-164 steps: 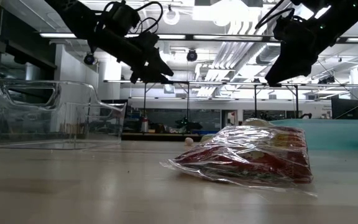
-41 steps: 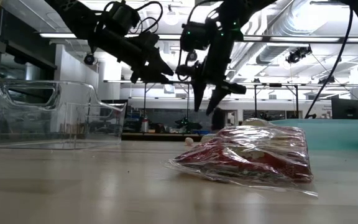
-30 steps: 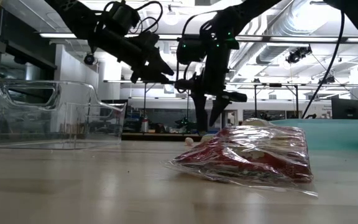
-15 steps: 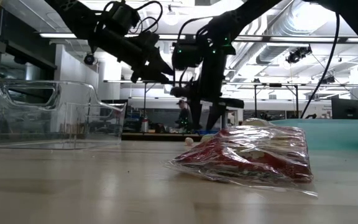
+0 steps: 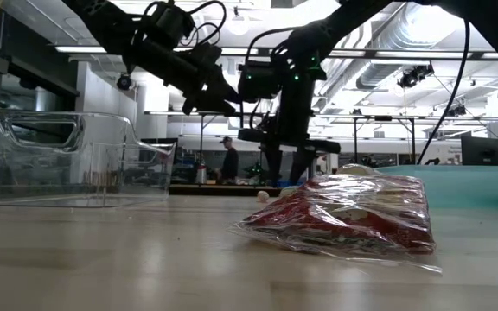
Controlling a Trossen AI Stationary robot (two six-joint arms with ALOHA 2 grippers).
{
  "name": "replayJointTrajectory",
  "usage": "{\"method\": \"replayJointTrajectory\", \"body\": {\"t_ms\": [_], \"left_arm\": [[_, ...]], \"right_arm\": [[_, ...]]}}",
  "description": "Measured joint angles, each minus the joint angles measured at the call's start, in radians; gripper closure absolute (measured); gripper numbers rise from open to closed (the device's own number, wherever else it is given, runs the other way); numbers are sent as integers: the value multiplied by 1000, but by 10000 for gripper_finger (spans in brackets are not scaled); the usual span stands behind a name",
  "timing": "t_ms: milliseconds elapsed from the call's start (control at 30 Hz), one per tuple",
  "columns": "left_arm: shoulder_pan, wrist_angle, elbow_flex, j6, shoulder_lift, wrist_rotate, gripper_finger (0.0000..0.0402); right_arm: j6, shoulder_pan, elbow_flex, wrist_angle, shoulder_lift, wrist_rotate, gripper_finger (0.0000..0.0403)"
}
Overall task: Pick & Place Food Item
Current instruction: Put the dark red food coloring bottle into the red bin
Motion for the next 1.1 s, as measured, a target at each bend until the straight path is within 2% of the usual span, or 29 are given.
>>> {"method": "replayJointTrajectory", "body": {"t_ms": [1100], "left_arm": [[1, -5, 0, -1, 0, 0, 207]], "right_arm": [[8, 10, 0, 6, 43, 27, 265]]}}
